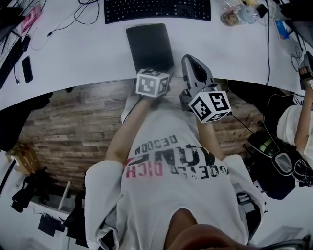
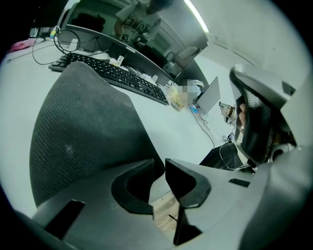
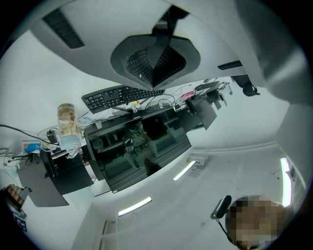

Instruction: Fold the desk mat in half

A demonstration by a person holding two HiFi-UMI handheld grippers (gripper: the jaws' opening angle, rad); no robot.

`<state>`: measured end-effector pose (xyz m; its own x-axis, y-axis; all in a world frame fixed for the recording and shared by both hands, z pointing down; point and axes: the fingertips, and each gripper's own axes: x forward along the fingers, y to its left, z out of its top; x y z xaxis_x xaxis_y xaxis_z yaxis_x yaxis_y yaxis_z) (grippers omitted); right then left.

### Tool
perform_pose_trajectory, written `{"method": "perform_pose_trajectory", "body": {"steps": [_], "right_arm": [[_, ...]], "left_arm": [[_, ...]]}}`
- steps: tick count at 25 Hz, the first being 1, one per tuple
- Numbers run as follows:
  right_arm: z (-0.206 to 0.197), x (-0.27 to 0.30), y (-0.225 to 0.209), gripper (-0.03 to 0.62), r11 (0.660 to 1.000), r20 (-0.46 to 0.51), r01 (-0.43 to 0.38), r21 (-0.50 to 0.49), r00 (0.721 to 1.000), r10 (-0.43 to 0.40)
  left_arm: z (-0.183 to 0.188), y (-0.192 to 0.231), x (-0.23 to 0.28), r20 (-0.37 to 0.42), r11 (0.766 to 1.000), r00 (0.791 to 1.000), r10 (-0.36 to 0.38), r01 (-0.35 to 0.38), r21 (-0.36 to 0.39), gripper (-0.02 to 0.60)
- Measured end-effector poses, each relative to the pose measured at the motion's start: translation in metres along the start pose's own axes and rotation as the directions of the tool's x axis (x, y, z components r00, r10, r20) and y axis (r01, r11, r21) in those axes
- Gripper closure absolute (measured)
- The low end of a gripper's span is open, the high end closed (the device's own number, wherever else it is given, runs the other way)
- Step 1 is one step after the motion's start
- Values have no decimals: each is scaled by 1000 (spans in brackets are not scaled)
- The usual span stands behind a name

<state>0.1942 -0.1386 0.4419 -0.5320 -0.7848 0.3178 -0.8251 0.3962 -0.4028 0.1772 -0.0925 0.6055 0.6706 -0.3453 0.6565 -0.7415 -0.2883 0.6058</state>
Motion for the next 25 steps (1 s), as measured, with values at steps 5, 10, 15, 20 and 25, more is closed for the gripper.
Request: {"method": "perform_pose_trajectory", "body": {"steps": [5,10,15,20,25], "right_arm": [[-2,-3,2,597,1000,-6,2,-7,1000,-2],[-3,-6,3,597,1000,-8,1,-11,1000,-1],[-4,-9,3,597,1000,-11,-3,-12,1000,2],[-2,-8,1,597,1000,-9,-1,-13,1000,1],[-2,-10,2,597,1000,-8,-5,-14,1000,5]], "left_arm": [[0,10,0,0,998,998,65,-65,9,577],[1,8,1,4,997,997,78,-78,12,578],[2,10,-3,27,994,995,101,-101,27,578],[15,9,-12,67,993,992,109,-112,39,578],[23,8,-19,103,992,988,116,-121,44,578]]}}
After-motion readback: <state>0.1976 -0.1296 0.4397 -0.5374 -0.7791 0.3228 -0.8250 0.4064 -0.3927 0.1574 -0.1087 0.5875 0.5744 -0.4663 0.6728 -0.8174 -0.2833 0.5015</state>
